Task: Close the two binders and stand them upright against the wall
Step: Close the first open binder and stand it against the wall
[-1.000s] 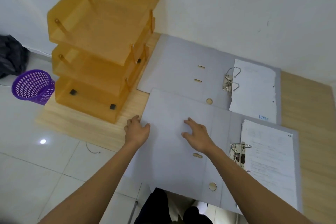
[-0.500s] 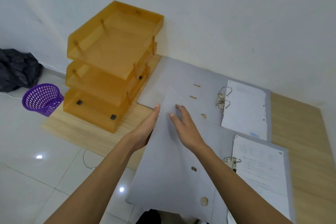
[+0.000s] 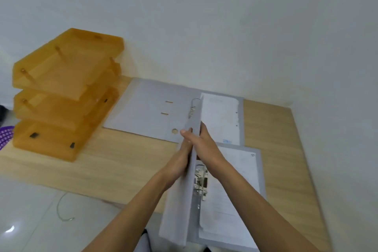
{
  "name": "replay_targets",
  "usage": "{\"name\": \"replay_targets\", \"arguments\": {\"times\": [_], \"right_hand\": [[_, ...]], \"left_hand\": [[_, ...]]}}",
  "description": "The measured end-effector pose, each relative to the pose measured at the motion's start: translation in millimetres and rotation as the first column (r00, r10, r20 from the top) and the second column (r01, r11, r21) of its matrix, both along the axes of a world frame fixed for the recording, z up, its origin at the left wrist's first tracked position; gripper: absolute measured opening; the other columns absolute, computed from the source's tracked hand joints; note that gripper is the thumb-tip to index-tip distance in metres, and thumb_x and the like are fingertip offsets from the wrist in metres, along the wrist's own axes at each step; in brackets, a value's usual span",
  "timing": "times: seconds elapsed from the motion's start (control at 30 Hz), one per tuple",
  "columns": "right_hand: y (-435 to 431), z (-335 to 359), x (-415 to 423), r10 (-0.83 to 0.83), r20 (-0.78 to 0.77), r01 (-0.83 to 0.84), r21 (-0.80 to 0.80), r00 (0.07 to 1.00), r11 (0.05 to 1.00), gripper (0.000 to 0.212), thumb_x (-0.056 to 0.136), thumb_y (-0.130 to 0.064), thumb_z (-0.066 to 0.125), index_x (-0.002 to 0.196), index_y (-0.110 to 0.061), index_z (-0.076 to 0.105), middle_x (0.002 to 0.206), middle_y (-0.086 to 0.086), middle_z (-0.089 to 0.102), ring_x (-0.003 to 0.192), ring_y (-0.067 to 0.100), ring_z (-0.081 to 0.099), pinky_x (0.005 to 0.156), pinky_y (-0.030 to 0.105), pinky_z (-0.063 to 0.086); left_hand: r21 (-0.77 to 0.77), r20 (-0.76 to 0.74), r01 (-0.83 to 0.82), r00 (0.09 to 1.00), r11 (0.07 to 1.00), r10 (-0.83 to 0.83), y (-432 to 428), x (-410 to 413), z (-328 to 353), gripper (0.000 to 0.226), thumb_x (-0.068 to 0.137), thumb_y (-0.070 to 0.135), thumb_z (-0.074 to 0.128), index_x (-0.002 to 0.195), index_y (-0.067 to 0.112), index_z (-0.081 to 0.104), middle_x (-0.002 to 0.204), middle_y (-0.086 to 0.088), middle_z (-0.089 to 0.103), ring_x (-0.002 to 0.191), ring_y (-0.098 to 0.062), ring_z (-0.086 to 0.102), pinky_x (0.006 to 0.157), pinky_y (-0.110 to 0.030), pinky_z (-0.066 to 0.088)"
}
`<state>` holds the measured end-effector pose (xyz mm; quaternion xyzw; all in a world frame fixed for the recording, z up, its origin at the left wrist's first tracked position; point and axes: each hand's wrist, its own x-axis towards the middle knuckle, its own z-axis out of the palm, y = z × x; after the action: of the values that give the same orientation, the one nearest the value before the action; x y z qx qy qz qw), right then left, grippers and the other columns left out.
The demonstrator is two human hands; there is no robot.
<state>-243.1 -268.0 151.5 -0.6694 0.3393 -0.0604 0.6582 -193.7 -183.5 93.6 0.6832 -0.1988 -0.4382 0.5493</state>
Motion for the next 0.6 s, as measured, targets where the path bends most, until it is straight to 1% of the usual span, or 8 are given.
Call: {"name": "replay_targets", "arguments": {"times": [0.03,0.1,0.17,0.23,0.37,0.43,0.53,0.6], "right_hand": [[-12,-2,-13,-0.039,-0.001,0.039,0.004,0.999,0.999,0.063,0.09,-0.039,0.068,0.147,-0.029,0.044,0.141,-0.008,0.061,0.128,0.017,0.06,0.111,0.045,0.048],[-37,-8,-41,-0.101,-0.018,0.1,-0.025,0.995,0.995,0.053,0.086,-0.029,0.07,0.136,-0.024,0.055,0.129,-0.002,0.07,0.119,0.02,0.066,0.107,0.047,0.052],[-57,-16,-64,-0.149,-0.057,0.142,-0.108,0.987,0.984,0.046,0.086,-0.016,0.068,0.131,-0.02,0.06,0.125,0.001,0.072,0.114,0.022,0.068,0.103,0.045,0.055],[-77,-26,-89,-0.206,-0.086,0.187,-0.184,0.975,0.965,0.041,0.086,-0.008,0.067,0.126,-0.017,0.063,0.123,0.003,0.072,0.112,0.023,0.069,0.097,0.039,0.057],[-104,-60,-138,-0.288,-0.124,0.253,-0.238,0.95,0.938,0.051,0.087,-0.013,0.073,0.135,-0.015,0.057,0.13,0.006,0.068,0.117,0.023,0.066,0.1,0.034,0.052],[-113,-78,-160,-0.331,-0.168,0.284,-0.252,0.929,0.925,0.062,0.088,-0.015,0.074,0.145,-0.013,0.049,0.135,0.006,0.066,0.118,0.022,0.064,0.097,0.028,0.049],[-121,-102,-181,-0.369,-0.28,0.28,-0.31,0.886,0.909,0.078,0.088,-0.014,0.072,0.156,-0.013,0.033,0.146,0.009,0.054,0.128,0.028,0.058,0.098,0.028,0.046],[-121,-116,-184,-0.281,-0.442,0.129,-0.342,0.852,0.931,0.079,0.088,-0.017,0.069,0.157,-0.012,0.031,0.156,0.015,0.037,0.136,0.034,0.049,0.105,0.032,0.043]], "left_hand": [[0.019,0.052,0.042,0.998,0.999,-0.043,-6,-9,-9,0.044,0.102,0.061,0.022,0.145,0.055,0.027,0.149,0.034,0.037,0.138,0.013,0.035,0.111,-0.014,0.035],[0.141,0.19,0.128,0.97,0.982,-0.154,-16,-25,-21,0.067,0.096,0.069,0.02,0.159,0.049,0.004,0.169,0.022,0.007,0.156,-0.005,0.006,0.127,-0.045,0.01],[0.279,0.29,0.141,0.931,0.95,-0.223,-21,-31,-38,0.066,0.102,0.058,0.019,0.16,0.041,-0.007,0.169,0.015,-0.014,0.157,-0.014,-0.012,0.125,-0.054,-0.004],[0.349,0.348,0.129,0.902,0.928,-0.256,-24,-39,-49,0.065,0.103,0.056,0.022,0.159,0.041,-0.006,0.17,0.012,-0.016,0.157,-0.019,-0.015,0.124,-0.057,-0.004],[0.494,0.403,0.006,0.884,0.87,-0.235,-17,-46,-79,0.074,0.096,0.067,0.032,0.159,0.045,0.0,0.171,0.007,-0.013,0.158,-0.032,-0.011,0.122,-0.064,0.005],[0.503,0.37,-0.046,0.914,0.863,-0.166,-13,-50,-84,0.084,0.093,0.067,0.042,0.161,0.039,0.001,0.172,-0.001,-0.009,0.158,-0.036,-0.005,0.123,-0.059,0.01],[0.416,0.297,-0.074,0.953,0.907,-0.059,-10,-58,-87,0.098,0.091,0.054,0.06,0.163,0.027,-0.002,0.17,-0.011,0.015,0.155,-0.031,0.02,0.122,-0.047,0.025],[0.393,0.258,-0.086,0.966,0.916,-0.02,-8,-64,-91,0.11,0.082,0.057,0.068,0.163,0.023,0.001,0.166,-0.009,0.028,0.148,-0.031,0.037,0.119,-0.048,0.034]]}}
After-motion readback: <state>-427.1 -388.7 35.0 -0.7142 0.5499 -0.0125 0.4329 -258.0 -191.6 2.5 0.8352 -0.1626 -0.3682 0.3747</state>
